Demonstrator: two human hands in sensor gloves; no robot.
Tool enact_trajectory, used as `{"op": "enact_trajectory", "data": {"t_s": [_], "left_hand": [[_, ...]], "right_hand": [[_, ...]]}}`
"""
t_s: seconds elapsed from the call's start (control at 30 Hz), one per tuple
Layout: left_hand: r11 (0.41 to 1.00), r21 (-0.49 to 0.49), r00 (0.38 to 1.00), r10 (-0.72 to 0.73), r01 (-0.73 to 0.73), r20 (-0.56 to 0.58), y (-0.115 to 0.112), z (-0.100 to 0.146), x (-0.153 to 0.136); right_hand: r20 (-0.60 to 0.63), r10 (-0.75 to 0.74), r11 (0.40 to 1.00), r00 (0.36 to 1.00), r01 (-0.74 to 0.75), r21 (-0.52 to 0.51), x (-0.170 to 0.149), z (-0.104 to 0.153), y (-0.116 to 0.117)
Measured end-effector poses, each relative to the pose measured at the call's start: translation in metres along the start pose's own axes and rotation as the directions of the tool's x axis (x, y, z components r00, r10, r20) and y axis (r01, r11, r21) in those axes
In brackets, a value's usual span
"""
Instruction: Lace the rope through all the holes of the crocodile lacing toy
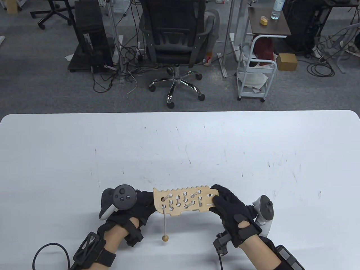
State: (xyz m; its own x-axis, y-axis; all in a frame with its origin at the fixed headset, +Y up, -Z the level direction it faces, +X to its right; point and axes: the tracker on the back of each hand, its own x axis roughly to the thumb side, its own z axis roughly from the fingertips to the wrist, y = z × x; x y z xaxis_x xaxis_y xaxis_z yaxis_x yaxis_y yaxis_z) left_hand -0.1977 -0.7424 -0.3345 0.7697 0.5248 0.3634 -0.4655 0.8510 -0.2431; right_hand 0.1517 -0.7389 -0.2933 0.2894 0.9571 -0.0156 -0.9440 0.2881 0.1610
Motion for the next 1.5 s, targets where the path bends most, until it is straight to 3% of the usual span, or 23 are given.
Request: {"op": "enact_trajectory", "data": {"t_s": [0.4, 0.87, 1.17, 1.5], "left_hand": [[0.947, -0.137, 0.956, -0.29, 0.292, 0.037, -0.027, -0.006, 0.016], [0.903, -0.13, 0.912, -0.407, 0.411, 0.052, -0.034, -0.005, 0.023], [0.962, -0.024, 0.963, -0.271, 0.271, -0.011, -0.005, 0.001, 0.012], [0.974, 0.06, 0.973, -0.213, 0.218, -0.087, 0.024, 0.013, 0.002]], "right_hand": [[-0.017, 0.02, 1.0, 1.0, -0.02, 0.012, -0.004, -0.001, 0.003], [-0.018, 0.025, 1.0, 1.0, -0.025, 0.015, -0.006, 0.0, 0.003], [-0.017, 0.026, 1.0, 1.0, -0.026, 0.013, -0.007, 0.0, 0.003], [-0.018, 0.027, 1.0, 0.999, -0.027, 0.006, -0.007, 0.0, 0.002]]}}
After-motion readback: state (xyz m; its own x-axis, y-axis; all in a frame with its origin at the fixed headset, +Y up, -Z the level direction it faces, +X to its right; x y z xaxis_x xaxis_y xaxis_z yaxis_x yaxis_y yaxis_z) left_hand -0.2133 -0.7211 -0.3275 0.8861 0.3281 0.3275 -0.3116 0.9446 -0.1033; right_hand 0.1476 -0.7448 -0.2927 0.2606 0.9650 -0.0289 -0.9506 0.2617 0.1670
